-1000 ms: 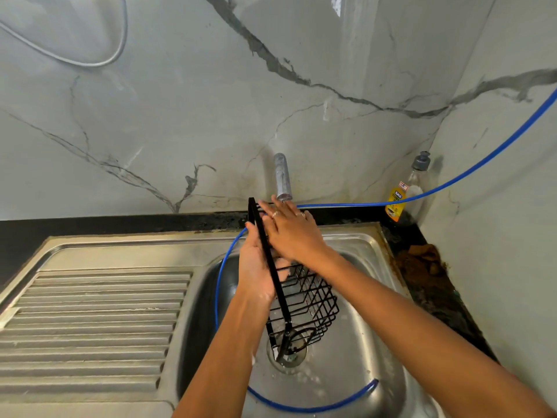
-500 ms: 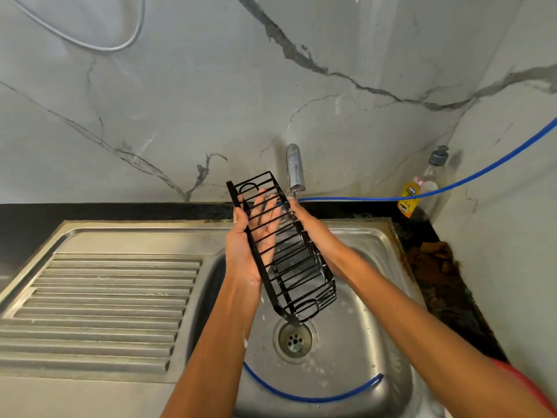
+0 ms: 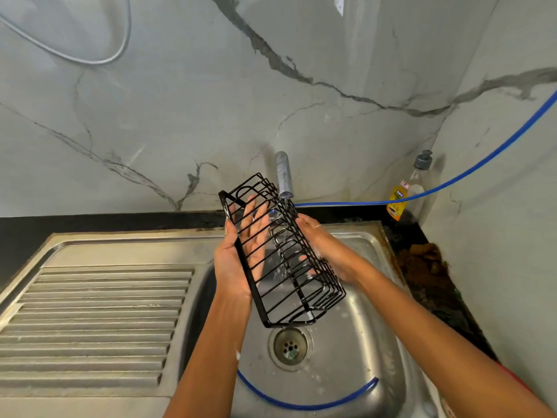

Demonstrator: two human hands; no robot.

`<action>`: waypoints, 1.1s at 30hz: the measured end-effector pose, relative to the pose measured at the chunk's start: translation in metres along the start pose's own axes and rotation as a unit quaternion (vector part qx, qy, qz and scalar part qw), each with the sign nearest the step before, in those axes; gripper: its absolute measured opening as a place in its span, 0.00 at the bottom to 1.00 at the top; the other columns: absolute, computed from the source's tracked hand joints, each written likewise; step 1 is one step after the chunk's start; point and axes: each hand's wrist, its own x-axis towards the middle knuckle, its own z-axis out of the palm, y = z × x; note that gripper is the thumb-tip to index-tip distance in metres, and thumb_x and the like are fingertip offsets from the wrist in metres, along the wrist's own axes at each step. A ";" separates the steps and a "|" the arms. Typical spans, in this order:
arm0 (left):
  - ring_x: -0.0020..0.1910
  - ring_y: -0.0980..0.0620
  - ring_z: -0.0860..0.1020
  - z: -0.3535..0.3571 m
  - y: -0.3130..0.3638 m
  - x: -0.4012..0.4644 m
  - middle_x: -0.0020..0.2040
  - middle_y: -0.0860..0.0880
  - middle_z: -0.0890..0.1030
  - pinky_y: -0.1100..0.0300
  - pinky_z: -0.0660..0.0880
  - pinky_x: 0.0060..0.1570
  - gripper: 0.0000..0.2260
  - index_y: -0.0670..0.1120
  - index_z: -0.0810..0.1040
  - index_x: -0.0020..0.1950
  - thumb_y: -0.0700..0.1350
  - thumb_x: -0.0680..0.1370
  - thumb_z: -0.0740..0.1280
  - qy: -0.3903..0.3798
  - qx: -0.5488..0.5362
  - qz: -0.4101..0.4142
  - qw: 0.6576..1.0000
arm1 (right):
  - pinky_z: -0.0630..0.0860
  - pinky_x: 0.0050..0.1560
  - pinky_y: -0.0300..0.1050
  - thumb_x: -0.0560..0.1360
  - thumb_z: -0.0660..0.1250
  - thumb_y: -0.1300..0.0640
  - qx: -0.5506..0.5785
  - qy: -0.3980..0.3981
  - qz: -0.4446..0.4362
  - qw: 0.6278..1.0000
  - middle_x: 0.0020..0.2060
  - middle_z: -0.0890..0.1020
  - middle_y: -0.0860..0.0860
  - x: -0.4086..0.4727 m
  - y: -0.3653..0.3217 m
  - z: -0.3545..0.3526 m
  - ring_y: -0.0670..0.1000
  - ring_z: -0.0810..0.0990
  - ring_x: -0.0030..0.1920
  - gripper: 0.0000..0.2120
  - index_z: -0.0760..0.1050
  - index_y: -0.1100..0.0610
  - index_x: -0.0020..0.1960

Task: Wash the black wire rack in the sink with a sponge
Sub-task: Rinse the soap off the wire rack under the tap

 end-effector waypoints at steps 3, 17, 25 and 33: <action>0.48 0.49 0.84 -0.005 0.005 -0.003 0.51 0.41 0.84 0.58 0.80 0.50 0.25 0.39 0.85 0.50 0.46 0.84 0.48 0.008 -0.008 -0.004 1.000 | 0.70 0.63 0.55 0.72 0.63 0.33 0.009 0.007 0.033 0.999 0.66 0.72 0.51 0.013 -0.005 -0.002 0.54 0.74 0.62 0.28 0.65 0.42 0.68; 0.54 0.50 0.79 -0.020 -0.010 -0.020 0.65 0.48 0.76 0.53 0.77 0.55 0.35 0.48 0.69 0.70 0.71 0.72 0.59 0.230 0.360 -0.053 0.903 | 0.78 0.51 0.50 0.72 0.64 0.34 -0.302 0.177 -0.106 0.931 0.48 0.81 0.48 0.012 -0.017 0.004 0.50 0.79 0.49 0.22 0.73 0.43 0.62; 0.53 0.44 0.79 -0.021 -0.013 -0.031 0.58 0.45 0.74 0.47 0.79 0.48 0.33 0.48 0.67 0.70 0.59 0.69 0.71 0.218 0.402 -0.157 0.875 | 0.75 0.39 0.41 0.75 0.66 0.43 -0.358 0.090 -0.144 0.918 0.39 0.79 0.48 0.008 -0.033 -0.012 0.45 0.76 0.35 0.15 0.74 0.40 0.61; 0.50 0.42 0.75 -0.022 -0.025 -0.025 0.54 0.44 0.72 0.41 0.75 0.57 0.19 0.50 0.67 0.60 0.58 0.75 0.67 0.261 0.341 -0.149 0.891 | 0.65 0.28 0.40 0.80 0.57 0.62 -0.326 0.028 -0.208 0.922 0.38 0.81 0.61 0.030 -0.036 -0.015 0.50 0.67 0.28 0.18 0.75 0.44 0.61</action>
